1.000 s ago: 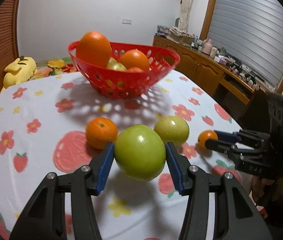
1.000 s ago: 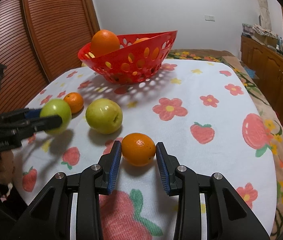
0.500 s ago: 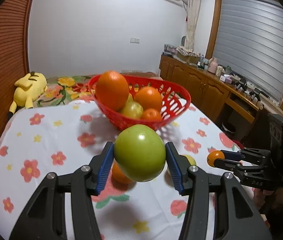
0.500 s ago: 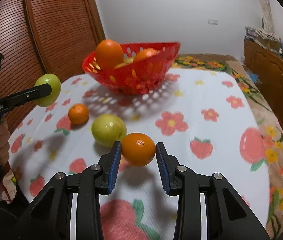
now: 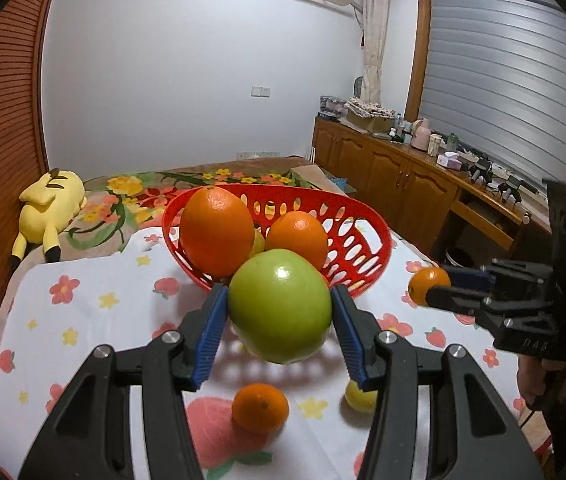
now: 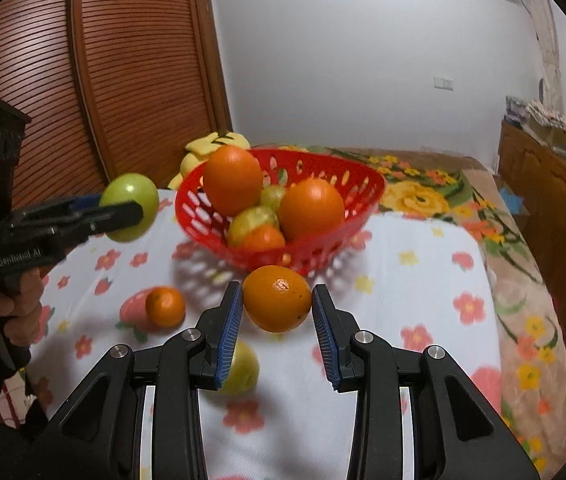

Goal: Organize fruits
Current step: 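Carry the green apple and mandarin over the basket and open the right tool, then open the left tool to drop the green apple into the basket, then close the left tool on a mandarin while the right tool grasps the yellow-green pomelo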

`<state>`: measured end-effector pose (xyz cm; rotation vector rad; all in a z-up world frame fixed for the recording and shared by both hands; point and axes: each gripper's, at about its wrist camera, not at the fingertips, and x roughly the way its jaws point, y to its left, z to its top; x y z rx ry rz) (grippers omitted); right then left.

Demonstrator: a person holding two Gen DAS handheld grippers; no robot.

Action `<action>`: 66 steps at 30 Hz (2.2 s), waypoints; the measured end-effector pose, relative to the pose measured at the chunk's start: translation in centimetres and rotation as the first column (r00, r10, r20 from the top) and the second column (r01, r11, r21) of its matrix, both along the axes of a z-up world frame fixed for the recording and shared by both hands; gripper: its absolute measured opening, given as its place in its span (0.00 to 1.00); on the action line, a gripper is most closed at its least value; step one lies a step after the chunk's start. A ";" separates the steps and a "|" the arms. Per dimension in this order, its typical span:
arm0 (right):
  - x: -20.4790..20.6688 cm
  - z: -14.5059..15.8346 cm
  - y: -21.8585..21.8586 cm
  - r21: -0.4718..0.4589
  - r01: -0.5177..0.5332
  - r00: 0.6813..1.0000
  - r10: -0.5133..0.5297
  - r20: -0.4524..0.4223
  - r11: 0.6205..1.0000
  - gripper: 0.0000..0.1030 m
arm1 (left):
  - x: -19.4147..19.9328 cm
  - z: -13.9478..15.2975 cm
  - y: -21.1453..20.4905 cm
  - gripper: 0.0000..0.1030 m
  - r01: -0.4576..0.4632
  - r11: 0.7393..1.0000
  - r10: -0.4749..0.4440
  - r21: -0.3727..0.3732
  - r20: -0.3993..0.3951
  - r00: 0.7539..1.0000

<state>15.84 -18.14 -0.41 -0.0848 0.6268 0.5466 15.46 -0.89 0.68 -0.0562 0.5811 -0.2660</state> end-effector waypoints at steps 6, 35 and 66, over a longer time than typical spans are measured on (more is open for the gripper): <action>2.9 0.7 1.0 -0.020 -0.017 1.000 0.018 0.015 1.000 0.34 | 2.2 -0.6 0.1 0.50 0.006 1.000 -0.006 -0.004 -0.017 1.000; 6.5 0.2 0.7 -0.026 -0.010 1.000 0.009 -0.012 1.000 0.39 | 7.8 -2.3 -1.5 0.50 0.059 0.998 -0.057 0.022 -0.083 0.995; 0.1 -1.1 0.9 0.007 0.048 0.997 -0.047 -0.057 0.999 0.47 | 2.6 -3.0 1.0 0.61 0.048 0.999 -0.047 0.023 -0.061 0.997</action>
